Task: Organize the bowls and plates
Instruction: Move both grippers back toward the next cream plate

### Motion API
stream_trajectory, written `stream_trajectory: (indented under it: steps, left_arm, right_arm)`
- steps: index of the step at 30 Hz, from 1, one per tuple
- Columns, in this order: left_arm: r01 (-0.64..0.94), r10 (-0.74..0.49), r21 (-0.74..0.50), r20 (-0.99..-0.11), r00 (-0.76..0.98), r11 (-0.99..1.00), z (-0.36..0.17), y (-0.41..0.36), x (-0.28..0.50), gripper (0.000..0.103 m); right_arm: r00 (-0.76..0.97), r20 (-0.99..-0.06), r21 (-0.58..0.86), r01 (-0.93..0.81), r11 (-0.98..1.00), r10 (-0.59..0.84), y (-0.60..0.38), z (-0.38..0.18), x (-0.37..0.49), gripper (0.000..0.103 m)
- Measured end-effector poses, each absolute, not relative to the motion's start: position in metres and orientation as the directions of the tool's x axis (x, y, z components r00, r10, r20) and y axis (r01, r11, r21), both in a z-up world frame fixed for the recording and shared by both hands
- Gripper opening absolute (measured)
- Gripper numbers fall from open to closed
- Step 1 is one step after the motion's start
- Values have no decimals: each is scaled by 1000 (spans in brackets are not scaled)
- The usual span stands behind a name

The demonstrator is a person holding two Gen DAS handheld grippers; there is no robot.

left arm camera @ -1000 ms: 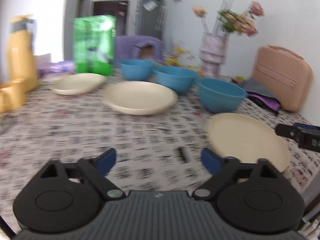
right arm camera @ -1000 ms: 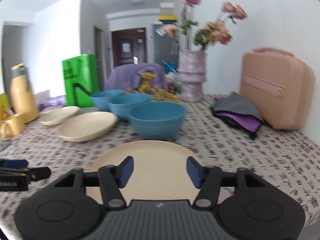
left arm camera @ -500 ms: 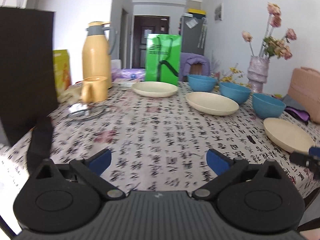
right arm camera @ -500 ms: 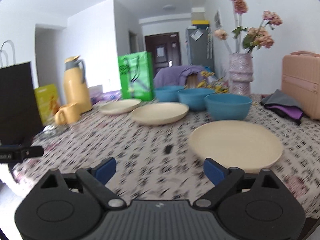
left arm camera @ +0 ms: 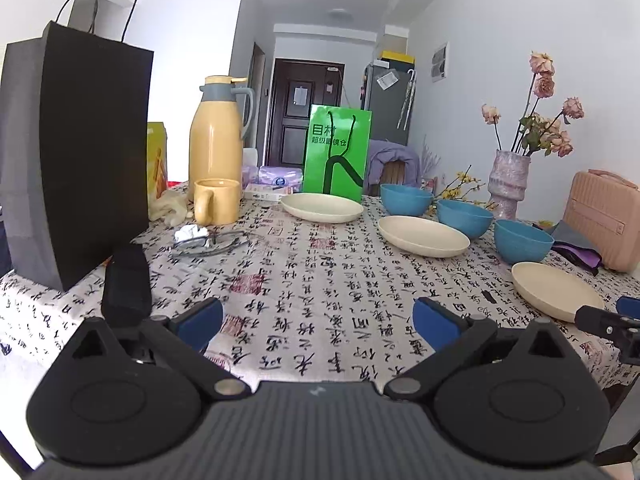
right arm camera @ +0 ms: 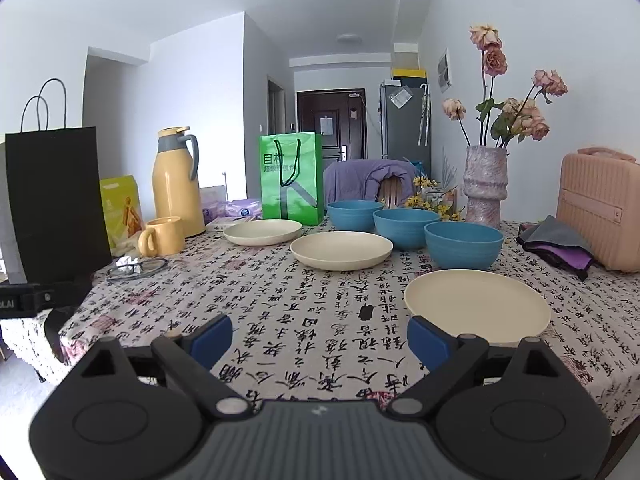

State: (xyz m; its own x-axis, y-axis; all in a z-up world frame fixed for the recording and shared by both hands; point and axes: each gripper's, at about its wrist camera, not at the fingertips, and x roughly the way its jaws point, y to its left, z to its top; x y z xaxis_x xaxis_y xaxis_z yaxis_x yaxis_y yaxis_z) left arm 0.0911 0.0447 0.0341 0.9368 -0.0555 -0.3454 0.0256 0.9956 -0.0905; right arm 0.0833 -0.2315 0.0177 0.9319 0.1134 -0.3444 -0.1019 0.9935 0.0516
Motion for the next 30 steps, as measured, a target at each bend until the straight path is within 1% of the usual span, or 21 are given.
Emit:
stream_trajectory:
  steps: [6, 16, 22, 30]
  left_arm:
    - [20, -52, -98, -340, 939, 995, 31, 46, 91, 103]
    - [28, -66, -102, -393, 917, 994, 17, 44, 115, 103]
    - [54, -100, -119, -420, 902, 991, 14, 38, 156, 103]
    - [98, -127, -91, -427, 895, 991, 20, 19, 236, 103]
  right_arm:
    - [931, -348, 63, -90, 994, 107, -234, 14, 91, 94]
    - [910, -404, 83, -63, 995, 91, -236, -6, 118, 94]
    - [911, -411, 41, -28, 999, 42, -240, -9, 147, 94]
    - [910, -413, 48, -27, 998, 45, -249, -3, 213, 94]
